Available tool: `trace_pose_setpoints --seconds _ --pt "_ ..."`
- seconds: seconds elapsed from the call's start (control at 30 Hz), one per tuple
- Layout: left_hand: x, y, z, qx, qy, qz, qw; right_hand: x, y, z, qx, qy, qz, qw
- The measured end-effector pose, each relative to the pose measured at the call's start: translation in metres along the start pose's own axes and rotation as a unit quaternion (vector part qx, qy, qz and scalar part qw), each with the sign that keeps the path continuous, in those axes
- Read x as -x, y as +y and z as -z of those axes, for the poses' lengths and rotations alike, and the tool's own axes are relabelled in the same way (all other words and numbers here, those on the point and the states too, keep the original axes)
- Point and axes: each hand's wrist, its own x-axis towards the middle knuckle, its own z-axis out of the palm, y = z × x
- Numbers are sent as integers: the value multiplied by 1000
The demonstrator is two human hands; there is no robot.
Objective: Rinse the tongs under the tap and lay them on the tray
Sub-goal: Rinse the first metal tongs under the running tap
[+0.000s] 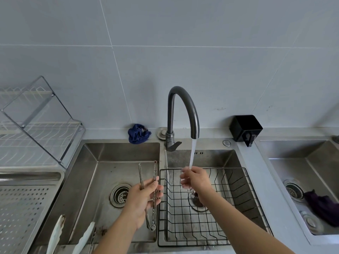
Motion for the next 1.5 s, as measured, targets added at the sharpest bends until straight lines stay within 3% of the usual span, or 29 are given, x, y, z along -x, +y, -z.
trace_pose_setpoints --seconds 0.17,0.33,0.57,1.07,1.5 --pt "0 2 -4 -6 -4 0 1000 -19 -42 2 79 22 54 995" --pt "4 4 -7 4 -3 -6 1000 -53 -81 -8 205 -71 100 971" --pt "4 2 -4 3 8 -13 1000 -74 -85 -21 46 -19 47 998" --pt "-3 -2 -13 3 2 -8 1000 -78 -91 -16 109 -3 90 990" --pt "-5 3 -10 7 -2 -4 1000 -77 -76 -23 62 28 99 993"
